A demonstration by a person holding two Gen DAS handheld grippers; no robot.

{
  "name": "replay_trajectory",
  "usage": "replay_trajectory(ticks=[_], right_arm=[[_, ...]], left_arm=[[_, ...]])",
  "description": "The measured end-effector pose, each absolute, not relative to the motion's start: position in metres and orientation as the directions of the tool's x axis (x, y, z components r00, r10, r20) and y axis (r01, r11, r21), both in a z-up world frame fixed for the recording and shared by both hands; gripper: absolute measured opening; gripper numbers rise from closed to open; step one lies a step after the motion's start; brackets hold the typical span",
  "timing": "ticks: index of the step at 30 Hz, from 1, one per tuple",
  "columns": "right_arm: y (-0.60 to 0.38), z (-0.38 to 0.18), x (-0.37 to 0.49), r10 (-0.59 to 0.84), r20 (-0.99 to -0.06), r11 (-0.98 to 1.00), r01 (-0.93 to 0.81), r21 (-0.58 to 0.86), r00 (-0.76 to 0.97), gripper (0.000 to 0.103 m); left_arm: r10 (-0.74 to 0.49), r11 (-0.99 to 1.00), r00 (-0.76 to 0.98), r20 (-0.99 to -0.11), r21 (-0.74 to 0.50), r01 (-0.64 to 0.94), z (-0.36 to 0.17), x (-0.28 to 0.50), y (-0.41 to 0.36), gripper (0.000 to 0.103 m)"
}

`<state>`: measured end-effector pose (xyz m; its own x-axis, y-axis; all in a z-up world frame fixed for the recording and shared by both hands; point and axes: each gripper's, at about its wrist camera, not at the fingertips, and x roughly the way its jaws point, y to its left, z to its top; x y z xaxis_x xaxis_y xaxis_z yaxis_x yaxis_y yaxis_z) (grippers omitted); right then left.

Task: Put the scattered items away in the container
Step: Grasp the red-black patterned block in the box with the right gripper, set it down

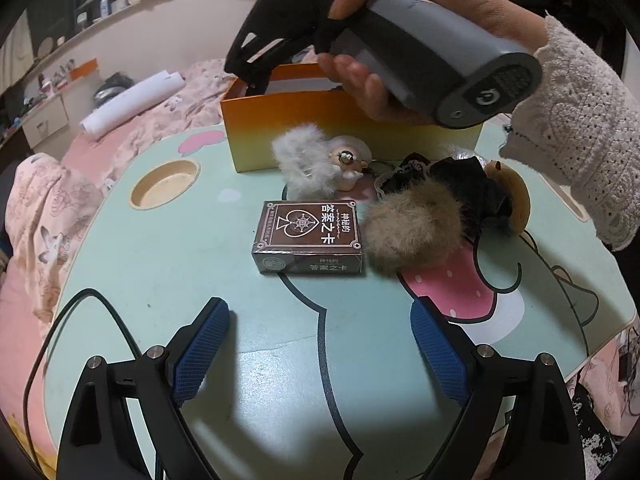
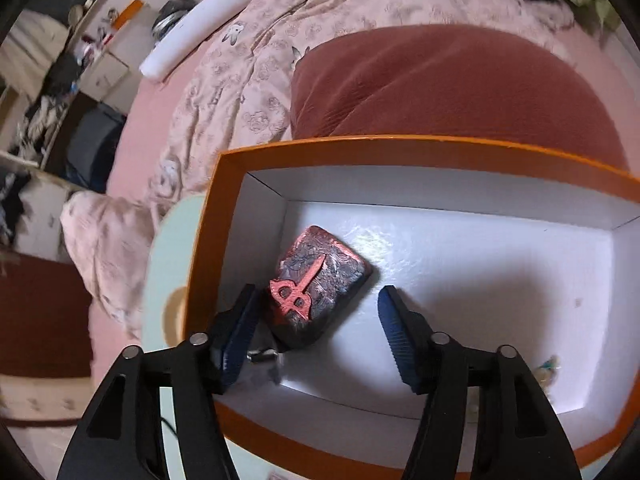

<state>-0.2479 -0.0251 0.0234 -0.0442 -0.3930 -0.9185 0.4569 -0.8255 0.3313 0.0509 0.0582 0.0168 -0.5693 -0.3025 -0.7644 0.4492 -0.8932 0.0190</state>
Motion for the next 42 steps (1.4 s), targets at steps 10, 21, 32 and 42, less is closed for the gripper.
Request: replay_trajectory(ticks=[10, 21, 32, 42], right_arm=[[0.023, 0.027, -0.263, -0.338, -0.939, -0.867, 0.407, 0.287, -0.057, 0.063], [-0.011, 0.043, -0.257, -0.308, -0.942, -0.847, 0.490, 0.209, -0.132, 0.063], [0.012, 0.055, -0.242, -0.287, -0.924, -0.826, 0.554, 0.105, -0.252, 0.041], [0.092, 0.114, -0.176, -0.491, -0.812, -0.743, 0.638, 0.203, -0.314, 0.041]], left_arm=[[-0.303, -0.893, -0.570, -0.764, 0.019, 0.449, 0.015, 0.050, 0.057, 0.092], [-0.301, -0.893, -0.572, -0.763, 0.015, 0.449, 0.015, 0.050, 0.057, 0.093], [-0.303, -0.893, -0.572, -0.762, 0.016, 0.450, 0.015, 0.051, 0.057, 0.093], [-0.306, -0.889, -0.569, -0.763, 0.016, 0.457, 0.016, 0.050, 0.059, 0.095]])
